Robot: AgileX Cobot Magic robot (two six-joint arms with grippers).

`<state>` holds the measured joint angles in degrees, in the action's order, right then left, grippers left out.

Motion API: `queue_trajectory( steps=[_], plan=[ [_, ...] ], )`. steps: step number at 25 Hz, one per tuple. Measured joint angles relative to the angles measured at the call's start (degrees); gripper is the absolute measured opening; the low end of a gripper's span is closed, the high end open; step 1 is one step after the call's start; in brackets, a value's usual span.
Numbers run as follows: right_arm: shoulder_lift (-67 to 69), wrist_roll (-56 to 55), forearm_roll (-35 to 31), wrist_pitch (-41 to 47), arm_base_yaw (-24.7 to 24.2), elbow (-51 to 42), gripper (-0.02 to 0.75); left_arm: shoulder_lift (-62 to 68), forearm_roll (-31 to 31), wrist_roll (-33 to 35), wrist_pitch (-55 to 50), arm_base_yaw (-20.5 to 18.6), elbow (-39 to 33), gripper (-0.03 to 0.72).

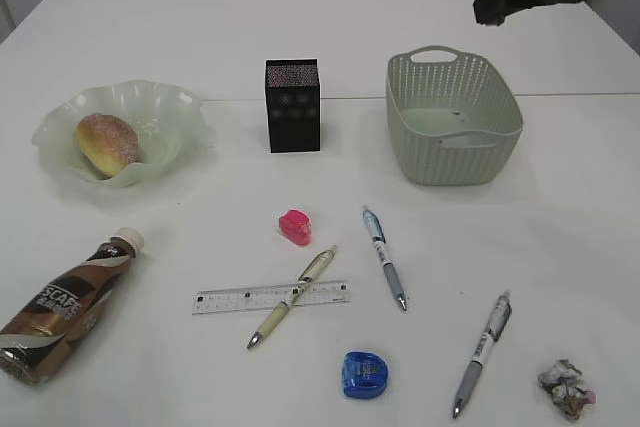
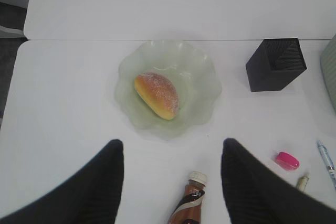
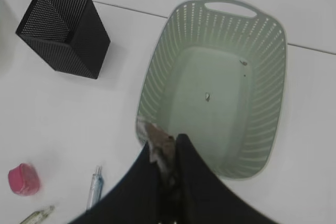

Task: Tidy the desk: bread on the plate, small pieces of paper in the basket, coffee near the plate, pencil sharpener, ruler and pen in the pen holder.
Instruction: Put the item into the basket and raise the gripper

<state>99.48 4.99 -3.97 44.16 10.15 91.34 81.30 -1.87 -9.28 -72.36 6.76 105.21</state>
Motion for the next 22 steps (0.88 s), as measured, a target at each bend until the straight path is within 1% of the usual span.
queue_trajectory(
  steps=[9,12,16,18,19,22],
  plan=[
    [6.07,-0.56,0.78,-7.46,0.0,0.0,0.018,0.0,0.0,0.0,0.0,0.0,0.0,0.433],
    [8.16,-1.08,0.87,-8.38,0.0,0.08,0.02,0.0,0.0,0.0,0.0,0.0,0.0,0.433],
    [10.79,-1.21,0.87,-8.74,0.0,1.26,0.041,0.0,0.0,0.0,0.0,0.0,0.0,0.433],
    [11.77,-1.3,0.87,-8.74,0.0,1.85,0.091,0.0,0.0,0.0,0.0,0.0,0.0,0.433],
    [12.06,-1.3,0.87,-8.87,0.0,2.0,0.135,0.0,0.0,0.0,0.0,0.0,0.0,0.433],
    [12.41,-1.44,0.87,-9.38,0.0,2.0,0.307,0.0,0.0,0.0,0.0,0.0,0.0,0.433]
  ],
)
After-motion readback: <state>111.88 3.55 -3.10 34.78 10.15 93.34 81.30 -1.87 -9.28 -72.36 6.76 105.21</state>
